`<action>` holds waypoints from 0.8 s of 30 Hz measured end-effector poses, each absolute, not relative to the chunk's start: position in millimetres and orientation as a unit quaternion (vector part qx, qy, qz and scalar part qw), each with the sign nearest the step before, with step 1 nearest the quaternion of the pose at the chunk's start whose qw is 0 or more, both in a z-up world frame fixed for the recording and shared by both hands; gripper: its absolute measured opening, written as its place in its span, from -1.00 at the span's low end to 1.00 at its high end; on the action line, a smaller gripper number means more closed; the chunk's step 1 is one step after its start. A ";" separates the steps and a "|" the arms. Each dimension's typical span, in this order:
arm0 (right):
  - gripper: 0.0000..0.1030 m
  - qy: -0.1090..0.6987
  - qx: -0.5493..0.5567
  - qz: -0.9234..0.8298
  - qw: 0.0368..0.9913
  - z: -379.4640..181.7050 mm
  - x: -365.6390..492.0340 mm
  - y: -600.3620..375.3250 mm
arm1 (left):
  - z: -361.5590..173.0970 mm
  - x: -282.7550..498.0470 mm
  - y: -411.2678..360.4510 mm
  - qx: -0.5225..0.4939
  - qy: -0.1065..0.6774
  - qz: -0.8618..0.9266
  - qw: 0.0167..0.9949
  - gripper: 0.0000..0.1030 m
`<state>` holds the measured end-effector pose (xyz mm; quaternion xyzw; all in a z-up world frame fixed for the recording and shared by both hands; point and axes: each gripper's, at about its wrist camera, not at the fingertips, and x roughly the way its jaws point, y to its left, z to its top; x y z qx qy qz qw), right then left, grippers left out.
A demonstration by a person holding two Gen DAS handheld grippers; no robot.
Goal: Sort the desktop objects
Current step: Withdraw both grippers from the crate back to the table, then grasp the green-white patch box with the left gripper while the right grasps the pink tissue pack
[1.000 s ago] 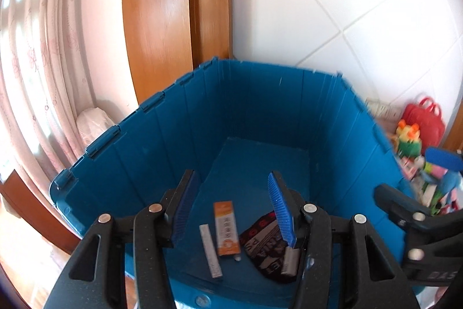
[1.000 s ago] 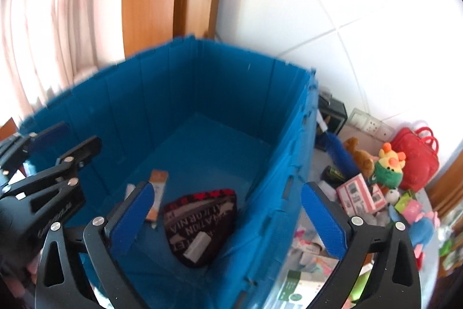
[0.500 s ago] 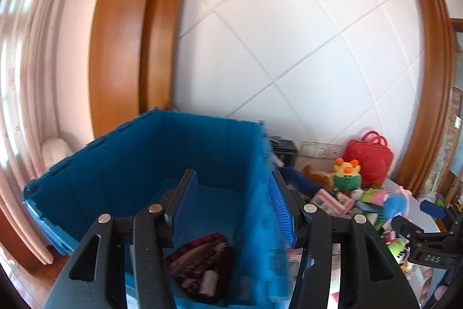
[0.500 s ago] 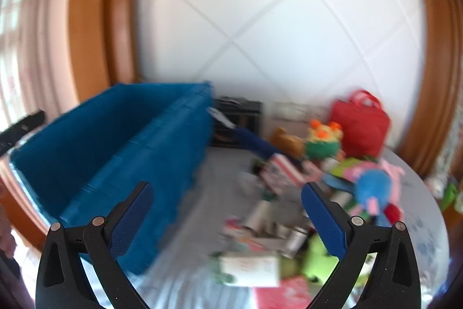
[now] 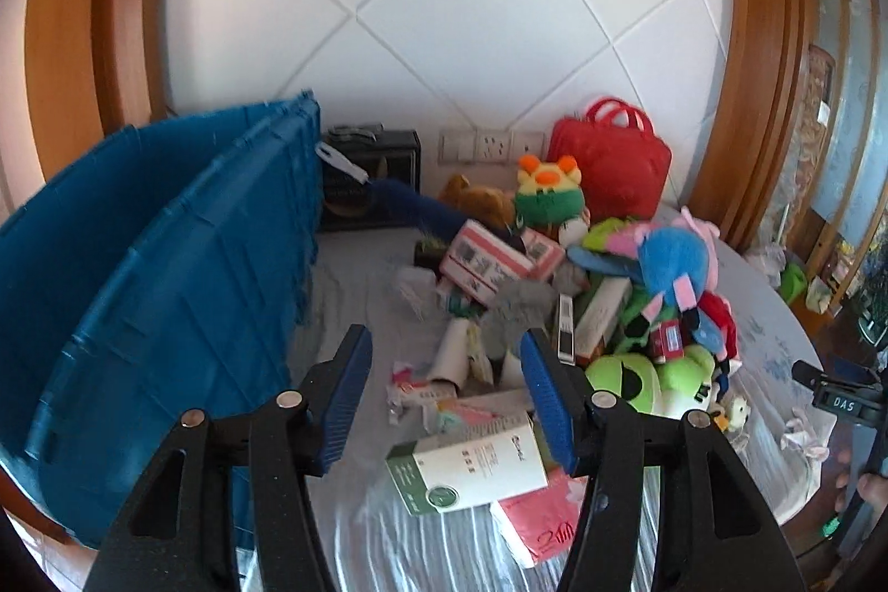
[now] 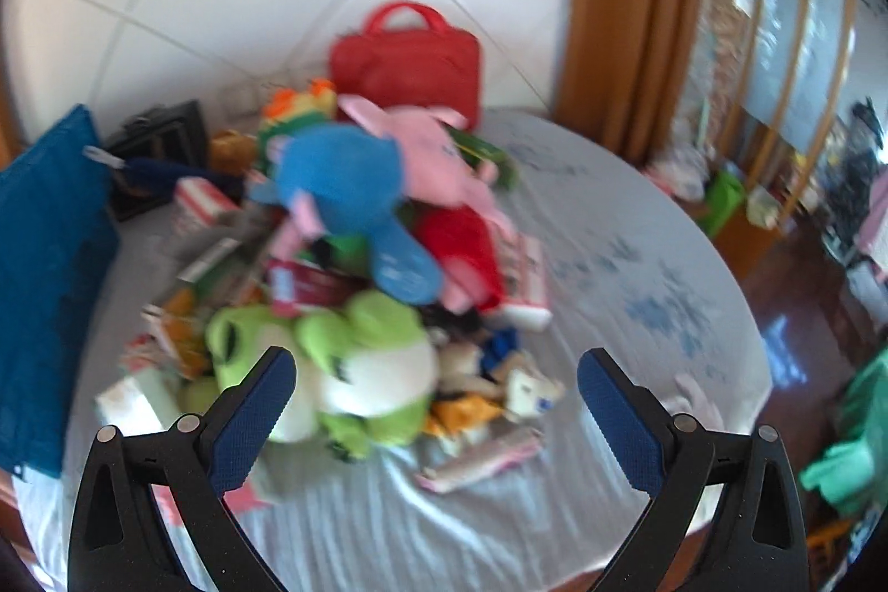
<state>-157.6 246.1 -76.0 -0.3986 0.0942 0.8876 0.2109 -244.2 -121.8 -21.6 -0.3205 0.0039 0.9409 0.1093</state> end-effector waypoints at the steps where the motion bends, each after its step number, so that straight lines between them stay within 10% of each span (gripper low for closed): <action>1: 1.00 0.099 -0.407 0.883 0.213 -83.3 -155.5 257.2 | -38.1 -251.6 -114.5 -0.342 0.006 0.933 0.108 0.07; 24: 1.00 0.131 -0.538 0.817 0.158 -205.7 -165.1 322.9 | -200.6 -276.9 -64.8 -0.520 0.006 0.853 0.044 0.11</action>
